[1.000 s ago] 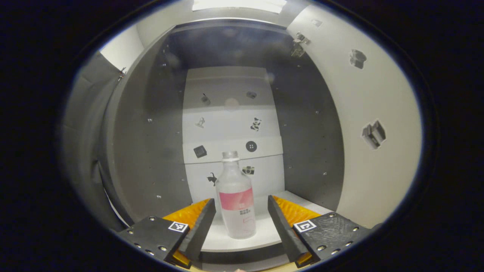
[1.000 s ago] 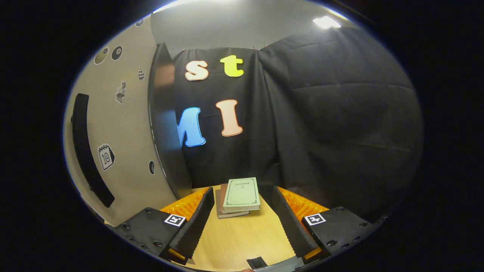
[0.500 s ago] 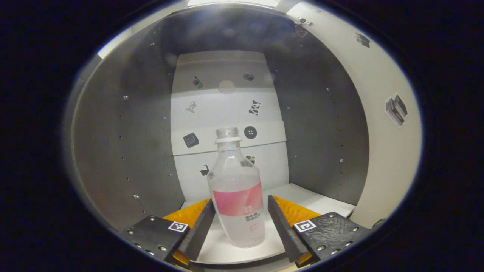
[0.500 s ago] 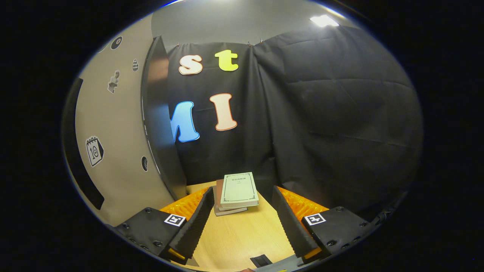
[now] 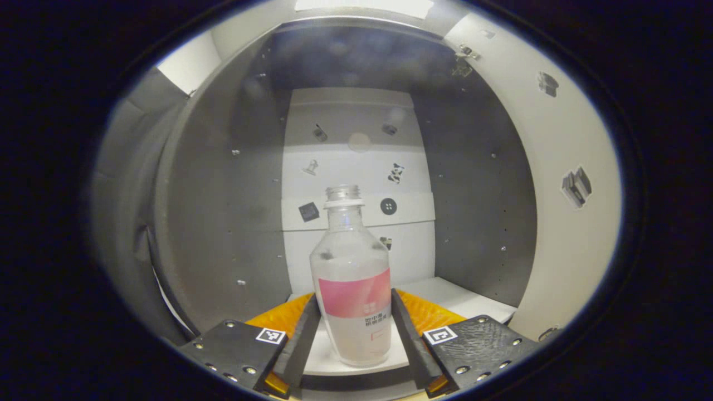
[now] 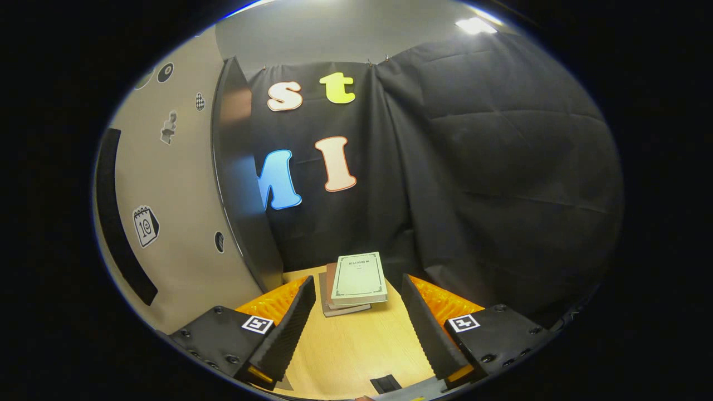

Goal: Open the cabinet door with the right hand, grasp the bottle in the cabinet with the left hand and place it on the coaster, then close the cabinet door with the right hand.

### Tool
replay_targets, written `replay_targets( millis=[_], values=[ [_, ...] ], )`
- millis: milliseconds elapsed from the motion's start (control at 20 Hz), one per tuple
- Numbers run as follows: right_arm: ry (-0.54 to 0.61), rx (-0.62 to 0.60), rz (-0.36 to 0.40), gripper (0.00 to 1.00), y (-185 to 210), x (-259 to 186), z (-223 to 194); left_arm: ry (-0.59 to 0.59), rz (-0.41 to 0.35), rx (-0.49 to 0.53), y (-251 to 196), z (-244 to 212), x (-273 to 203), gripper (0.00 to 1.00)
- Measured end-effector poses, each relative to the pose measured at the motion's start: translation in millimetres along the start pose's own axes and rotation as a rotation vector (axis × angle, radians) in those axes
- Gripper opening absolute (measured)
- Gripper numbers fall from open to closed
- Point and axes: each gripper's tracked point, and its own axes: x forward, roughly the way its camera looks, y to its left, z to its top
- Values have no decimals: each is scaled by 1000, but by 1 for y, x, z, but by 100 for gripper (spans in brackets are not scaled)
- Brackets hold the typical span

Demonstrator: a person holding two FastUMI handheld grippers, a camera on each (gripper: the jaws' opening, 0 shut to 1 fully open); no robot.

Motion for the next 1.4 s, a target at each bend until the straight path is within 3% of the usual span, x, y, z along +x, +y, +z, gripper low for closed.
replay_targets(
  millis=[350,650,1000,1400],
  values=[
    [8,8,96,98,7,4,0,-32,114,2,48,17,-73,74],
    [16,-67,139,98,13,2,-8,-34,206,-5,87,6,-142,74],
    [24,-83,186,98,21,-12,-16,9,274,-39,120,-42,-210,72],
    [27,-61,177,98,8,-36,-28,52,292,-71,131,-117,-269,73]
  ],
)
